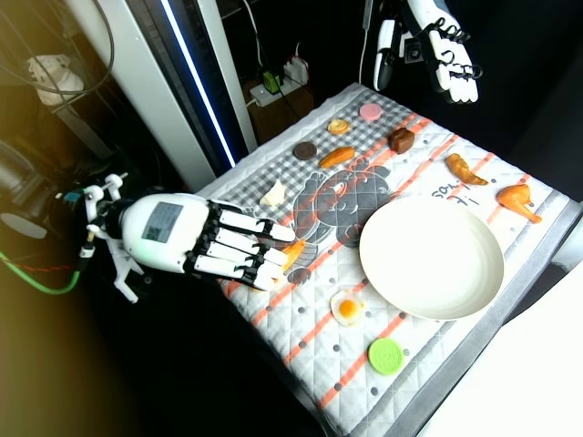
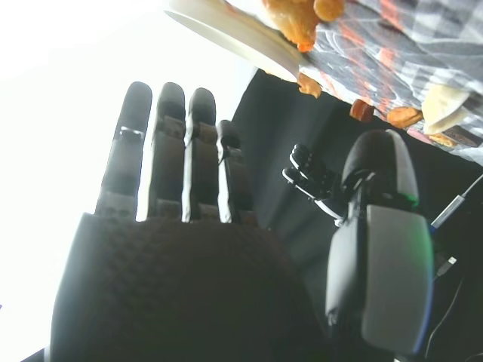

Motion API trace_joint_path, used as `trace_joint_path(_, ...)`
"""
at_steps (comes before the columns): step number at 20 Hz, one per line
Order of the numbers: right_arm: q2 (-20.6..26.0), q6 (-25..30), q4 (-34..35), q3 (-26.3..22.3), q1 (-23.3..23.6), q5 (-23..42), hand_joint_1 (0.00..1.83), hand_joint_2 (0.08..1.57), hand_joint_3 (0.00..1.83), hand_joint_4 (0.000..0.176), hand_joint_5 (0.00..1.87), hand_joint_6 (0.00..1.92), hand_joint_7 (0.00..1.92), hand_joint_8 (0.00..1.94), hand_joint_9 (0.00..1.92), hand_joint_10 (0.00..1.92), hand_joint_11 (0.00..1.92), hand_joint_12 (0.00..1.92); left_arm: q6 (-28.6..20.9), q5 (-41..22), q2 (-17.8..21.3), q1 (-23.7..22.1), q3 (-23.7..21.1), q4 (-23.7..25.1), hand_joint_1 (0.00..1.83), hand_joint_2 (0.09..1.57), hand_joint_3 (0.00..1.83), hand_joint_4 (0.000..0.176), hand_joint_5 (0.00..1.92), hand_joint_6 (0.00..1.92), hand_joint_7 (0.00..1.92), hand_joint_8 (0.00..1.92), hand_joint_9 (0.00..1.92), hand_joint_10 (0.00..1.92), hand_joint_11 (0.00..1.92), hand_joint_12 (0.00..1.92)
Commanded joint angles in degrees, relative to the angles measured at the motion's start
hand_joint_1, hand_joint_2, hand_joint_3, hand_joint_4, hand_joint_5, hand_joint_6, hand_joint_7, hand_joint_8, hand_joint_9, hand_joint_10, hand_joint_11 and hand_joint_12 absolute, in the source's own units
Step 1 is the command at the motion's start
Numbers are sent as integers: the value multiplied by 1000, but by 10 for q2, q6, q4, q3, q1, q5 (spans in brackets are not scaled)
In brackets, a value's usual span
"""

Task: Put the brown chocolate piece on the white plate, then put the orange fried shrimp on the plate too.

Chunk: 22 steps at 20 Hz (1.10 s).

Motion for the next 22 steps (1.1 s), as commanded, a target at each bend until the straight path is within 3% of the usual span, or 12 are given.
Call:
trace_joint_path(1,2,-1,8,3,9,65,544,1279,0,85,495,4,361,2,331,4,156,494,-2,-65,2,-8,0,3,242,1243,1,169,417,11,477,3,439,13,0,747)
trace_joint_path(5,1,-1,8,2,9,64,578,1263,0,88,495,1,363,0,340,0,144,555,17,-43,-5,-16,5,-2,486,1168,0,176,427,2,497,3,441,2,0,758)
trace_joint_path(7,1,-1,8,2,9,64,607,1265,0,79,512,0,377,0,344,0,116,624,75,-29,-13,-25,1,-29,602,1054,0,176,410,0,480,0,466,3,15,845)
trace_joint_path(8,1,-1,8,1,9,64,609,1273,2,82,505,0,371,0,335,0,99,633,129,-21,-19,-30,-4,-52,608,1016,0,176,397,0,478,0,495,4,43,904)
trace_joint_path(11,1,-1,8,0,9,64,658,1284,0,80,501,2,366,0,337,0,57,698,185,-8,-28,-32,-6,-83,748,885,0,176,427,0,498,1,514,6,12,1101)
trace_joint_path(12,1,0,7,0,9,64,649,1284,0,97,495,0,365,0,340,1,63,705,205,-2,-33,-33,-4,-95,757,880,1,176,403,0,503,2,516,6,2,1109)
trace_joint_path(14,1,0,7,0,9,64,642,1287,0,97,499,2,373,2,351,3,73,706,253,12,-45,-41,-1,-117,792,842,0,176,350,0,528,2,550,10,34,1020)
trace_joint_path(16,1,0,5,0,9,65,643,1294,3,95,493,0,369,0,349,1,69,706,331,24,-61,-48,-1,-143,821,835,0,176,418,0,554,0,570,6,98,886)
trace_joint_path(19,1,2,1,-1,11,65,645,1296,2,81,506,4,383,4,361,5,80,710,398,31,-76,-50,2,-172,836,833,4,156,452,4,617,6,616,11,160,807)
trace_joint_path(20,1,3,0,-1,11,66,635,1293,1,82,509,5,392,7,370,7,93,714,401,36,-80,-50,5,-178,847,836,0,164,456,0,634,0,642,10,164,861)
trace_joint_path(21,1,3,-1,-1,11,66,620,1295,1,80,510,3,397,5,371,5,91,704,401,40,-82,-50,9,-182,871,840,0,144,498,1,683,3,699,19,172,898)
trace_joint_path(22,1,3,-1,-1,11,67,652,1294,0,64,517,4,402,5,373,5,88,704,401,44,-85,-52,13,-187,886,844,1,128,522,7,706,8,712,21,158,899)
